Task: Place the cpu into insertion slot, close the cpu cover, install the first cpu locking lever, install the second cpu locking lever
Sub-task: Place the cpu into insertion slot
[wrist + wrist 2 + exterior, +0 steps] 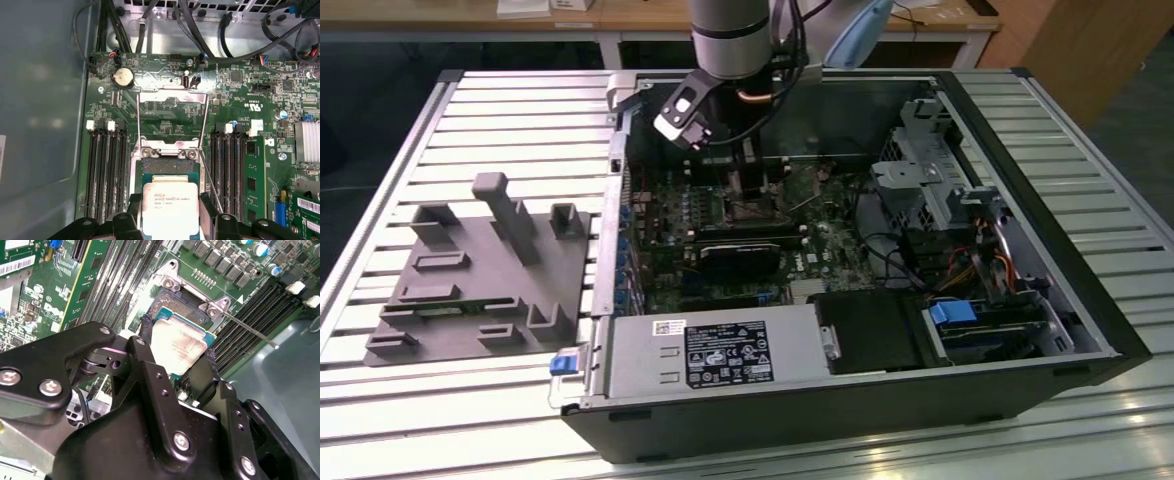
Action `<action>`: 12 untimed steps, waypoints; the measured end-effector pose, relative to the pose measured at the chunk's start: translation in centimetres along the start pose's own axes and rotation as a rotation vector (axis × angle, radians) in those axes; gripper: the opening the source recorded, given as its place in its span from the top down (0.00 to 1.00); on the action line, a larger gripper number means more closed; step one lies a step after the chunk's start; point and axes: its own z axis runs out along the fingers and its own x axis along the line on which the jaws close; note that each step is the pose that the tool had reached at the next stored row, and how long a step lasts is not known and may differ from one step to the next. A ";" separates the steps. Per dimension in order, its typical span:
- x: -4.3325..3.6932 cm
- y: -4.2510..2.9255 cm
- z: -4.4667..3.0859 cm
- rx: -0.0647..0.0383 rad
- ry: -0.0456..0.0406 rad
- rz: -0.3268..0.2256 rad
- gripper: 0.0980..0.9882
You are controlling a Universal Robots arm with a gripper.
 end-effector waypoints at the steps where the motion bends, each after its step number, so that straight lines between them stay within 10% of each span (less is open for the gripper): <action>1: 0.00 0.08 0.03 0.000 0.0001 0.000 0.51; 12: -0.44 0.67 0.60 0.000 0.0002 0.000 0.51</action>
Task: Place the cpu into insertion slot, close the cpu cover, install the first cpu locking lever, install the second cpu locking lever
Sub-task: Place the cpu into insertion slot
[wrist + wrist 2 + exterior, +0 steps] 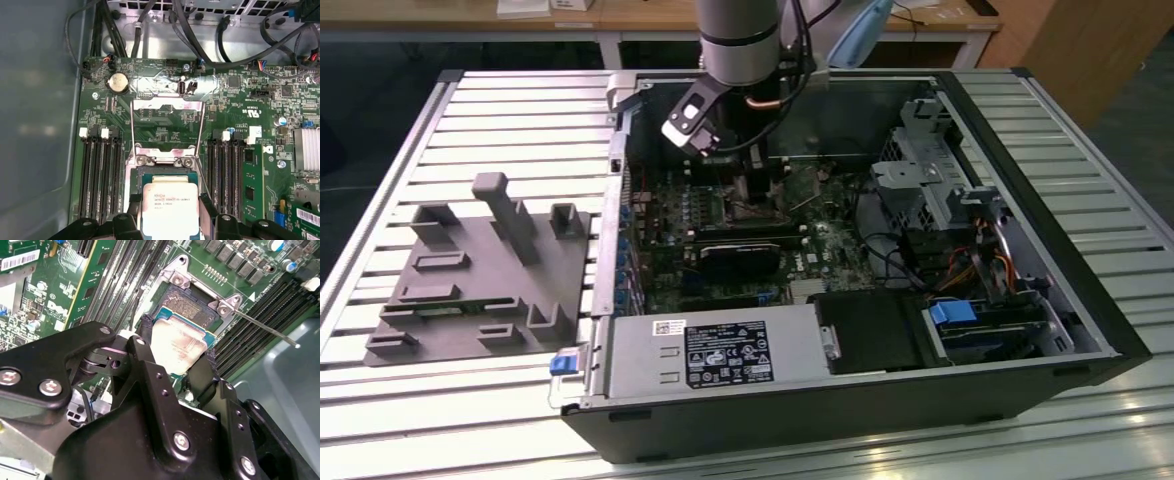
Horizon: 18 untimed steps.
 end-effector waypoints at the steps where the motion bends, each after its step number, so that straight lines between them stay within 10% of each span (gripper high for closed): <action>1: 0.00 0.06 0.10 0.000 0.0000 0.000 0.51; 18: 0.02 -0.13 1.67 0.000 0.0000 0.000 0.51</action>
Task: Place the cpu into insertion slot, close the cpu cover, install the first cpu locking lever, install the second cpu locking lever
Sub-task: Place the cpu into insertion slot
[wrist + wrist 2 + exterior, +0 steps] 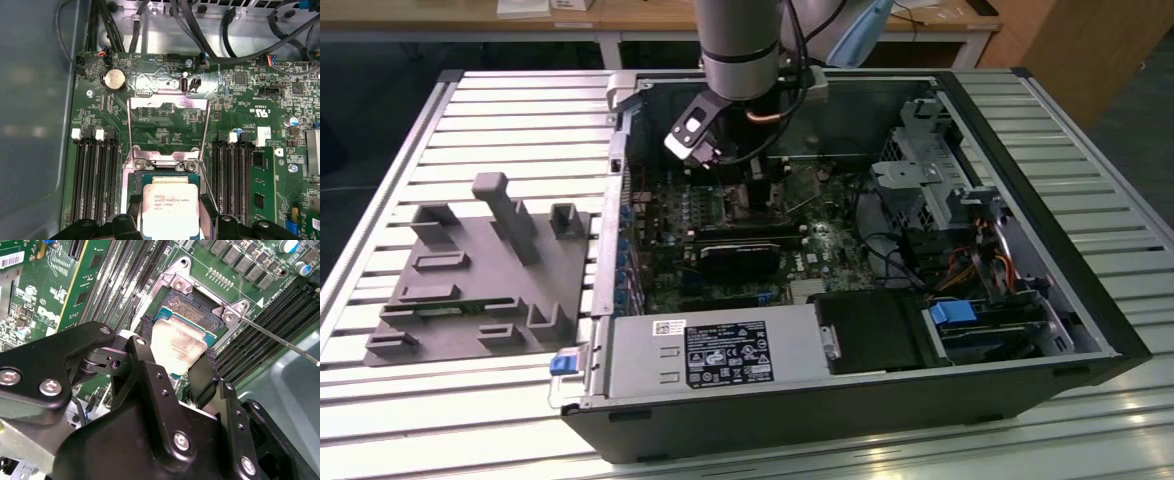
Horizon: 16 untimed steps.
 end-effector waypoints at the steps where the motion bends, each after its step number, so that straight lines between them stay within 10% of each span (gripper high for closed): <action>1: 0.00 -0.02 0.09 0.000 0.0001 0.000 0.51; 16: 0.31 -0.34 0.91 0.000 -0.0001 0.000 0.51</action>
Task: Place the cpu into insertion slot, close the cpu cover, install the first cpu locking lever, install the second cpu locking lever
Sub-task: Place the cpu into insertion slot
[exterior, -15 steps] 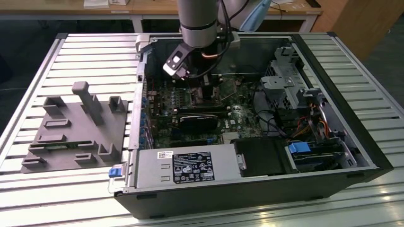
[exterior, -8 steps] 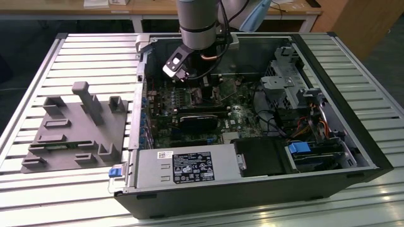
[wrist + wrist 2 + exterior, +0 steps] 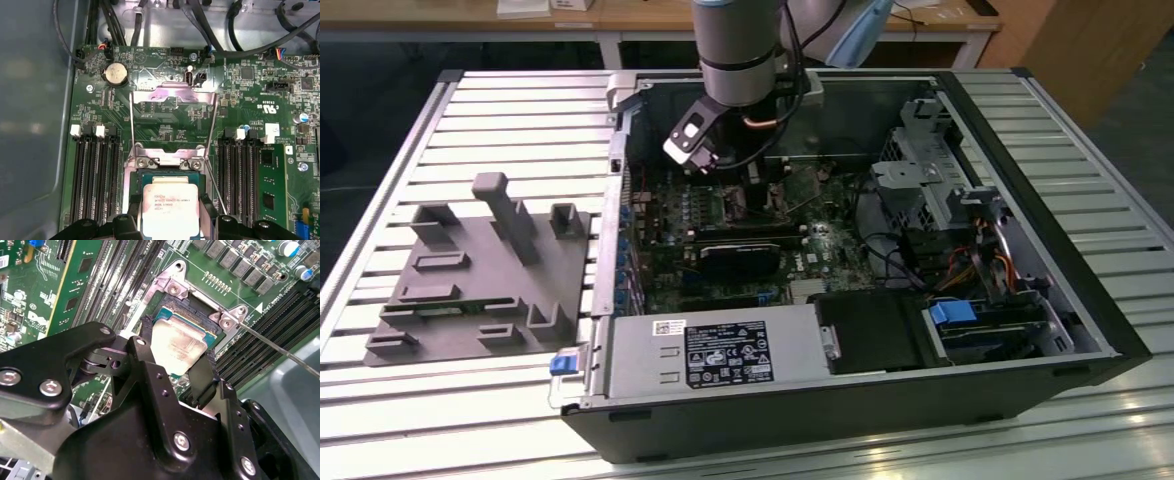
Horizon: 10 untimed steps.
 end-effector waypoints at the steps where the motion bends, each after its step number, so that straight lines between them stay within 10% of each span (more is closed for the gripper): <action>1: 0.01 -0.01 0.12 0.000 0.0000 0.000 0.51; 10: 0.20 -0.14 0.45 0.000 -0.0051 0.037 0.51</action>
